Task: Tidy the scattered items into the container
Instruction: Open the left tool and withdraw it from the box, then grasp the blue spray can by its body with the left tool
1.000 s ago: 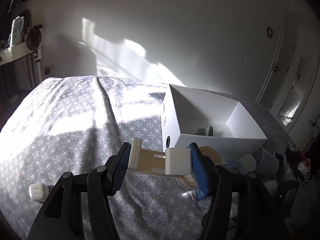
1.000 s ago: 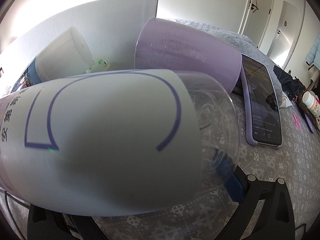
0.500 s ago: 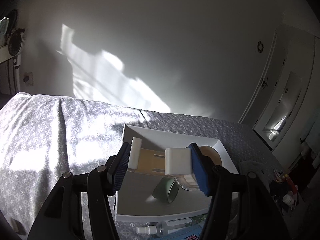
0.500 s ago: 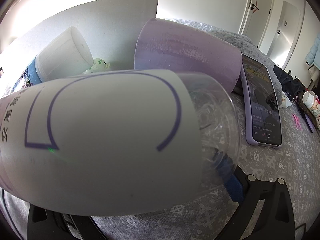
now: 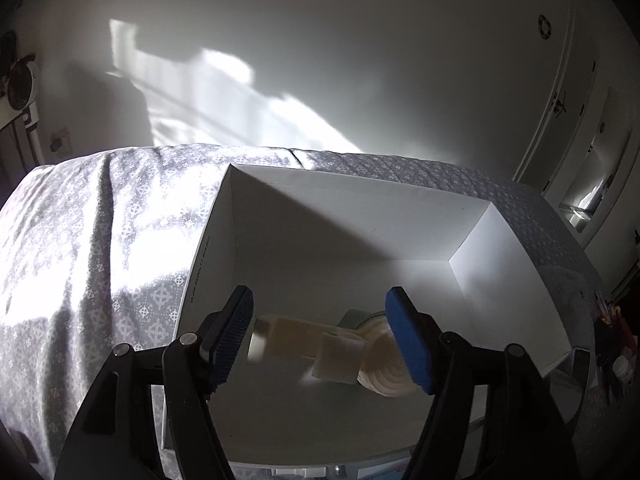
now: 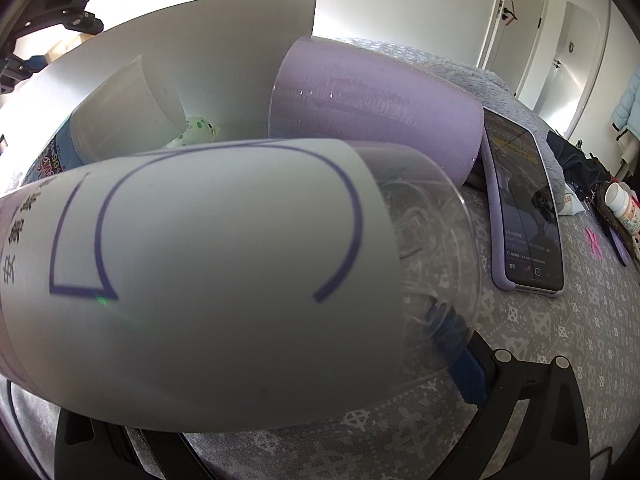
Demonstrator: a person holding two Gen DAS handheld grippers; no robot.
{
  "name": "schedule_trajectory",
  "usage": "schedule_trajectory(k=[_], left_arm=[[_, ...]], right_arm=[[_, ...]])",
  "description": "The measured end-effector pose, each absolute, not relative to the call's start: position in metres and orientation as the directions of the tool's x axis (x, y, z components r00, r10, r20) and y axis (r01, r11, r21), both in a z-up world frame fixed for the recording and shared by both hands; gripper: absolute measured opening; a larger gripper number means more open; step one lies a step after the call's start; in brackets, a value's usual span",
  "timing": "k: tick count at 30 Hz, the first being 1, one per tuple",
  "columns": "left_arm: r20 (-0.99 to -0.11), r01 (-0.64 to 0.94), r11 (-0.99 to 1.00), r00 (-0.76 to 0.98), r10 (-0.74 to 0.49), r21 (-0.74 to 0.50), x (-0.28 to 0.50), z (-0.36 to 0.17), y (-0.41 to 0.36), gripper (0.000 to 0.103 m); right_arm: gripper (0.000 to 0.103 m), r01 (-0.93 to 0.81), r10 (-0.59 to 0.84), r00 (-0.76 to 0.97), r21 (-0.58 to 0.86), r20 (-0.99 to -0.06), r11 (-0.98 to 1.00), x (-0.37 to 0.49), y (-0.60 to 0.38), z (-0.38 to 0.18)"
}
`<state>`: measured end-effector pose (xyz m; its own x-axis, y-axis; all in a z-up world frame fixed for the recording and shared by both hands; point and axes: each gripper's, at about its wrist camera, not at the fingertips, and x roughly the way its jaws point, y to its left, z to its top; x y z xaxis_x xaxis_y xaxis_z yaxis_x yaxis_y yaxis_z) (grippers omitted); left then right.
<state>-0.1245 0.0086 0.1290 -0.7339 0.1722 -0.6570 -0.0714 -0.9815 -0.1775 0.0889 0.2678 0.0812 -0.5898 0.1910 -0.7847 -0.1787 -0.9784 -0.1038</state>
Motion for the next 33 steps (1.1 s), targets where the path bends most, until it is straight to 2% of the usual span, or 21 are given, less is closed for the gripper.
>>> schedule_trajectory(k=[1, 6, 11, 15, 20, 27, 33], left_arm=[[-0.651, -0.071, -0.983, -0.741, 0.165, -0.169, -0.123, 0.131, 0.007, 0.083], [-0.619, -0.098, -0.985, -0.768, 0.165, -0.141, -0.096, 0.148, -0.009, 0.084], [-0.6, -0.24, -0.963, -0.756, 0.263, -0.12, -0.05, 0.155, -0.022, 0.088], [-0.651, -0.41, -0.909, -0.672, 0.353, -0.069, -0.022, 0.146, -0.015, 0.088], [-0.744, -0.538, -0.843, -0.558, 0.368, -0.013, -0.014, 0.119, 0.011, 0.088], [-0.794, -0.64, -0.767, -0.444, 0.416, -0.044, -0.024, 0.096, 0.058, 0.088], [-0.822, -0.648, -0.758, -0.386, 0.418, -0.081, -0.045, 0.083, 0.09, 0.088]], right_arm=[[0.103, -0.179, 0.191, -0.59, -0.104, -0.785, -0.978, 0.089, 0.268, 0.081], [0.103, -0.179, 0.191, -0.59, -0.104, -0.785, -0.978, 0.089, 0.268, 0.081], [0.103, -0.179, 0.191, -0.589, -0.104, -0.785, -0.978, 0.088, 0.269, 0.081], [0.103, -0.179, 0.191, -0.59, -0.104, -0.785, -0.978, 0.088, 0.269, 0.081], [0.103, -0.179, 0.191, -0.59, -0.104, -0.785, -0.978, 0.088, 0.269, 0.081], [0.103, -0.178, 0.19, -0.59, -0.103, -0.785, -0.979, 0.088, 0.269, 0.081], [0.103, -0.178, 0.191, -0.59, -0.104, -0.784, -0.978, 0.087, 0.27, 0.081]])
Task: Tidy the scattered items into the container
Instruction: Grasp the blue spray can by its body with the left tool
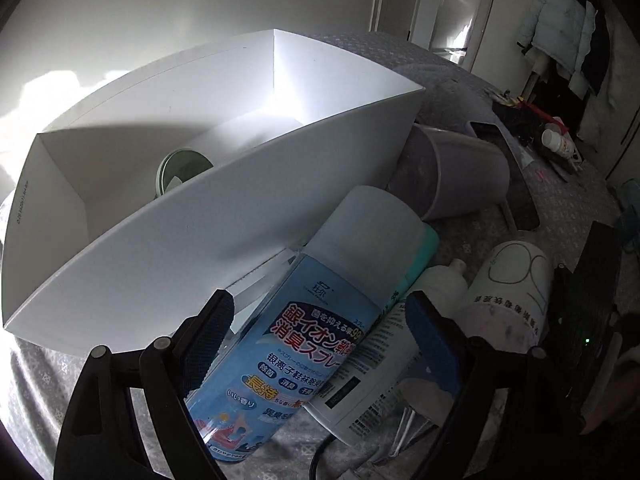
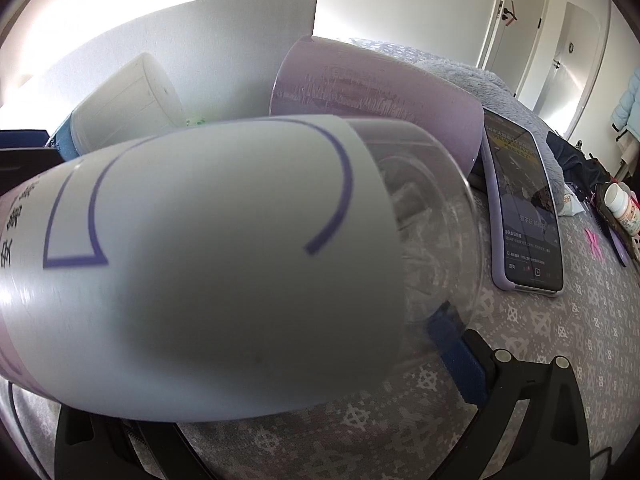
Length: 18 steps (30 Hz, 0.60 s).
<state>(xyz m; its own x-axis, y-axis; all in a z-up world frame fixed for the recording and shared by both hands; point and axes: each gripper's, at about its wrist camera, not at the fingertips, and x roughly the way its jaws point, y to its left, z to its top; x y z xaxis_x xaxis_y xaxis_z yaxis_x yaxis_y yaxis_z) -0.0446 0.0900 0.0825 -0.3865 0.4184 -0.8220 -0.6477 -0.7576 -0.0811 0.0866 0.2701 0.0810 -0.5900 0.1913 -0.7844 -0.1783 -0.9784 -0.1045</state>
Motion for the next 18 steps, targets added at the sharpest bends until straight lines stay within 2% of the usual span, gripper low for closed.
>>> schedule_trajectory(k=[4, 8, 14, 18], left_arm=[[-0.825, -0.646, -0.754, -0.359, 0.436, -0.117, -0.051, 0.076, 0.101, 0.088], [-0.813, -0.64, -0.763, -0.395, 0.428, -0.09, -0.05, 0.079, 0.102, 0.072], [-0.78, -0.619, -0.778, -0.431, 0.455, -0.111, -0.04, 0.084, 0.083, 0.06], [-0.738, -0.584, -0.804, -0.492, 0.462, -0.114, -0.026, 0.096, 0.065, 0.058]], right_arm=[[0.103, -0.178, 0.19, -0.59, -0.103, -0.785, -0.979, 0.086, 0.271, 0.081], [0.103, -0.178, 0.193, -0.59, -0.107, -0.784, -0.978, 0.089, 0.268, 0.08], [0.103, -0.178, 0.189, -0.59, -0.102, -0.785, -0.979, 0.09, 0.269, 0.08], [0.103, -0.178, 0.189, -0.59, -0.102, -0.785, -0.979, 0.09, 0.269, 0.08]])
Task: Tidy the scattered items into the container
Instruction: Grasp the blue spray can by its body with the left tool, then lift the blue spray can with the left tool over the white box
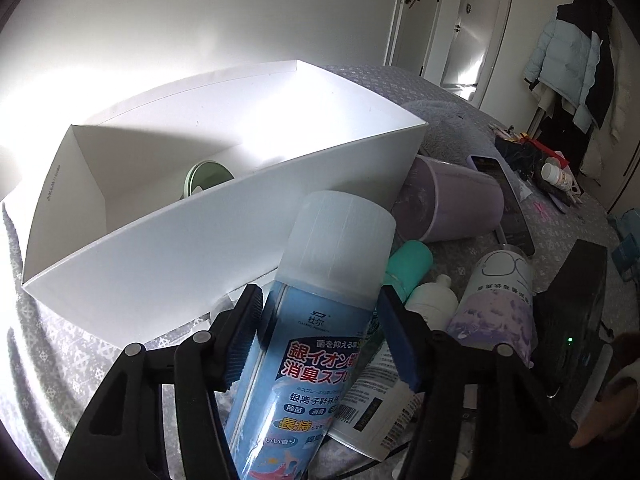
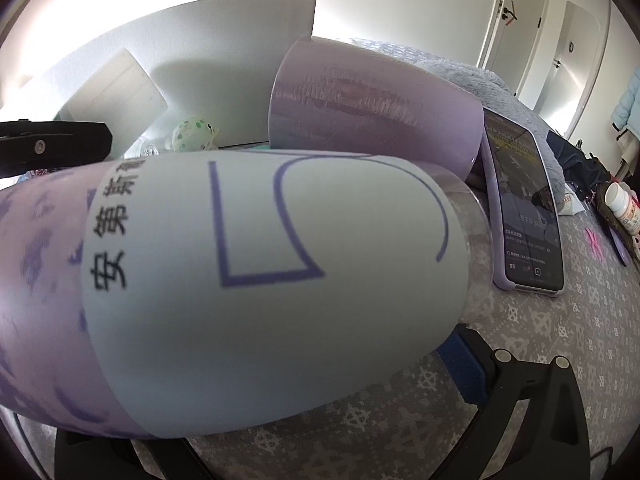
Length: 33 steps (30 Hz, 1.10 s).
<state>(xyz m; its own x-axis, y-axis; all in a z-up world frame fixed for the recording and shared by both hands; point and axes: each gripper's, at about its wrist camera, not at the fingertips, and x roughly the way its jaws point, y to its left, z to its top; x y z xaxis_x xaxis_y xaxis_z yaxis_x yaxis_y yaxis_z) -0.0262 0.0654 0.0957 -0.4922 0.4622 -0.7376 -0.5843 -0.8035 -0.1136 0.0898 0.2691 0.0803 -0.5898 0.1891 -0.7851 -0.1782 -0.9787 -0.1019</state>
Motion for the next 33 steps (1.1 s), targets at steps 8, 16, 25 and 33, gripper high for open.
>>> schedule_trajectory(k=[8, 16, 25, 33], left_arm=[[-0.659, -0.489, -0.861, -0.604, 0.448, -0.137, -0.003, 0.126, 0.026, 0.053], [-0.57, -0.469, -0.868, -0.674, 0.469, -0.161, 0.012, 0.171, 0.012, 0.052], [-0.35, -0.48, -0.832, -0.756, 0.552, -0.277, -0.015, 0.256, 0.001, 0.052], [-0.381, -0.356, -0.911, -0.828, 0.412, -0.21, -0.095, 0.242, 0.029, 0.051]], right_arm=[[0.103, -0.178, 0.189, -0.59, -0.102, -0.785, -0.979, 0.092, 0.268, 0.081], [0.103, -0.178, 0.189, -0.59, -0.102, -0.785, -0.979, 0.092, 0.269, 0.081], [0.103, -0.179, 0.189, -0.59, -0.101, -0.785, -0.979, 0.092, 0.269, 0.081], [0.103, -0.178, 0.189, -0.59, -0.101, -0.785, -0.979, 0.092, 0.27, 0.081]])
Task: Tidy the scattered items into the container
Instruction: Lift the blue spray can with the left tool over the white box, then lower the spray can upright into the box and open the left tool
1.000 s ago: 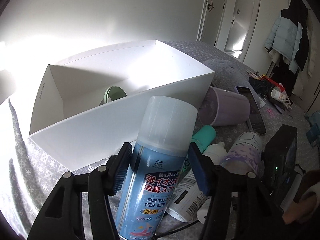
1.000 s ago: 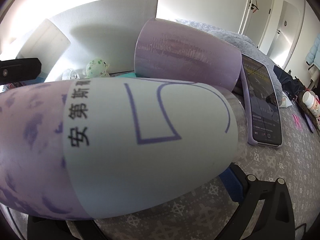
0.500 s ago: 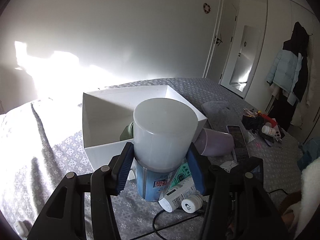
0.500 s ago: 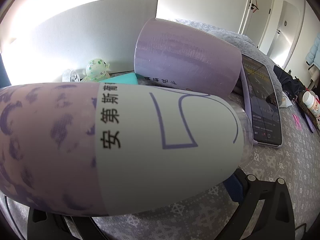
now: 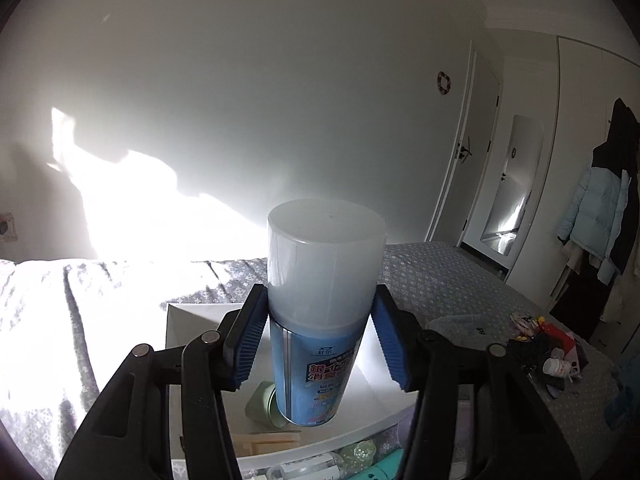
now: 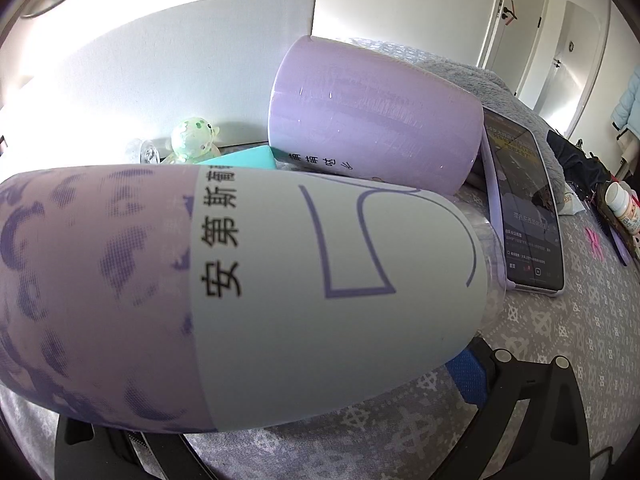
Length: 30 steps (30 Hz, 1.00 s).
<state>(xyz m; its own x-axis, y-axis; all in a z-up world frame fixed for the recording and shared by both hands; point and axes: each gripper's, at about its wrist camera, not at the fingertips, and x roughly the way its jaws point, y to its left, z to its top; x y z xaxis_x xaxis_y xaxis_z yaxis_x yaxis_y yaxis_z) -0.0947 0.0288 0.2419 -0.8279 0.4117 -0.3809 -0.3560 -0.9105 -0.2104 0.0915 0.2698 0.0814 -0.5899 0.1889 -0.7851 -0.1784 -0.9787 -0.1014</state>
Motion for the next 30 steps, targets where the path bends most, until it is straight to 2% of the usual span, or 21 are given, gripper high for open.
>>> schedule_trajectory(k=[5, 7, 13, 14, 15, 17, 26, 30], left_arm=[[-0.507, -0.3, -0.934, -0.785, 0.356, -0.192, -0.127, 0.189, 0.045, 0.051], [-0.48, -0.311, -0.934, -0.801, 0.357, -0.175, -0.123, 0.183, 0.049, 0.051], [-0.513, -0.324, -0.936, -0.784, 0.349, -0.141, -0.133, 0.187, 0.06, 0.051], [-0.51, -0.328, -0.931, -0.781, 0.361, -0.158, -0.132, 0.189, 0.063, 0.054], [-0.496, -0.327, -0.929, -0.786, 0.369, -0.172, -0.13, 0.192, 0.063, 0.06], [-0.483, -0.274, -0.949, -0.817, 0.316, -0.158, -0.13, 0.198, 0.06, 0.103], [-0.449, -0.086, -0.996, -0.889, 0.09, -0.03, -0.09, 0.198, 0.022, 0.103], [-0.486, 0.022, -1.0, -0.874, -0.014, -0.011, -0.058, 0.176, -0.008, 0.103]], right_arm=[[0.103, -0.178, 0.189, -0.59, -0.101, -0.785, -0.979, 0.091, 0.27, 0.081], [0.103, -0.179, 0.189, -0.59, -0.101, -0.785, -0.979, 0.091, 0.27, 0.081], [0.103, -0.179, 0.189, -0.59, -0.101, -0.785, -0.979, 0.091, 0.27, 0.081], [0.103, -0.179, 0.189, -0.59, -0.101, -0.785, -0.979, 0.091, 0.271, 0.081], [0.103, -0.179, 0.189, -0.59, -0.102, -0.785, -0.979, 0.091, 0.271, 0.081], [0.103, -0.178, 0.188, -0.59, -0.101, -0.785, -0.979, 0.091, 0.271, 0.081], [0.103, -0.179, 0.189, -0.589, -0.101, -0.786, -0.979, 0.091, 0.271, 0.082], [0.103, -0.178, 0.188, -0.589, -0.1, -0.786, -0.979, 0.091, 0.271, 0.081]])
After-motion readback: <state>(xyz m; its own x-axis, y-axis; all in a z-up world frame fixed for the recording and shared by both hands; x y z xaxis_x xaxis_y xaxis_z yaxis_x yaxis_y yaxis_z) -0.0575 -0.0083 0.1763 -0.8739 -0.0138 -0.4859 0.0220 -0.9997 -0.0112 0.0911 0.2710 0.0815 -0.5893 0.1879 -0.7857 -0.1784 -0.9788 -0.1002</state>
